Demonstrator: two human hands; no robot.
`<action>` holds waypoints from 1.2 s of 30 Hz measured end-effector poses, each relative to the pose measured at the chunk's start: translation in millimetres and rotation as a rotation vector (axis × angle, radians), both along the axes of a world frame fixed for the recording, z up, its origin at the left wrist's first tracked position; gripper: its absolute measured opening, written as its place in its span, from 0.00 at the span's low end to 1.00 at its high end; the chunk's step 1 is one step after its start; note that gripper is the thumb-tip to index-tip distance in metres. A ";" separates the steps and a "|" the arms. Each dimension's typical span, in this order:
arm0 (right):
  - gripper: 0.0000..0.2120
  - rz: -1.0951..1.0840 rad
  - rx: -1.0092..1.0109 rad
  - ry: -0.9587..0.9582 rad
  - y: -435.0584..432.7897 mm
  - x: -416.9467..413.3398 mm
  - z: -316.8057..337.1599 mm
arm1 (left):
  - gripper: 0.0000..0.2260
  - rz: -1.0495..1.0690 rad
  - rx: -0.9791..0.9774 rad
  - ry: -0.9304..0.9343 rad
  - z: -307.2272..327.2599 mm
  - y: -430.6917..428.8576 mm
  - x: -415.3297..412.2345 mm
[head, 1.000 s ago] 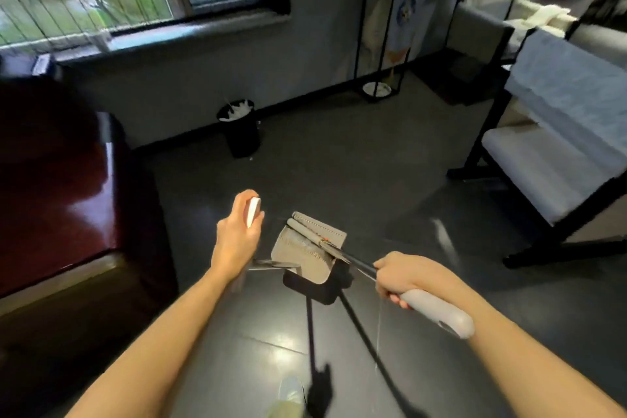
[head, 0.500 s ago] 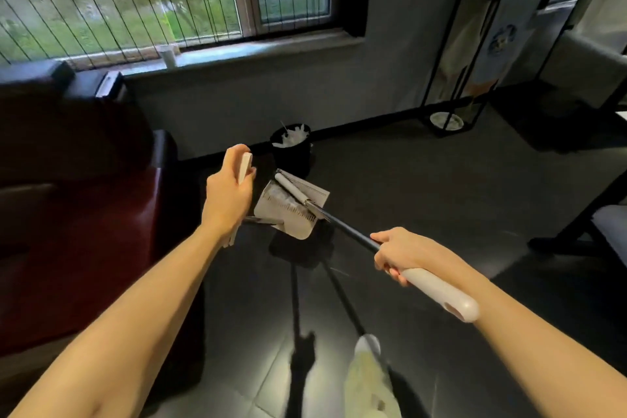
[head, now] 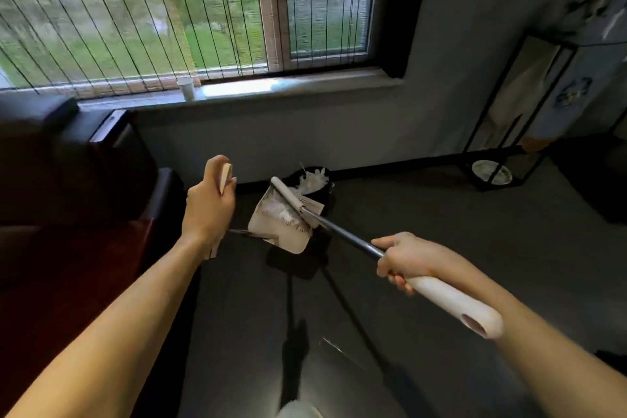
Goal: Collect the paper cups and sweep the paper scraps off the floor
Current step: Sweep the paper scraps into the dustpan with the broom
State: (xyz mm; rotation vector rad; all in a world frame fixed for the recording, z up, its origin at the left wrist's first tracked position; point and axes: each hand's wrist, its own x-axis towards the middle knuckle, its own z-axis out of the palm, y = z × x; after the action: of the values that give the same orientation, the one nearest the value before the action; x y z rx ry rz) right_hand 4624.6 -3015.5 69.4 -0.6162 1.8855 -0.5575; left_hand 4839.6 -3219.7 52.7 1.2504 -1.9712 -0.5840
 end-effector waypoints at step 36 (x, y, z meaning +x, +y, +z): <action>0.34 -0.086 -0.037 -0.079 -112.1 -203.3 11.4 | 0.31 -0.651 0.385 -1.064 -56.3 -101.7 -225.8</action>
State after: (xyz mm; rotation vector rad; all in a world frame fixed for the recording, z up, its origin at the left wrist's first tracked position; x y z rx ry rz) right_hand 4421.3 -3127.7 80.8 -0.5311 1.8373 -0.6646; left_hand 4613.8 -3321.4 -3.5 1.2425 -3.3533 -0.6974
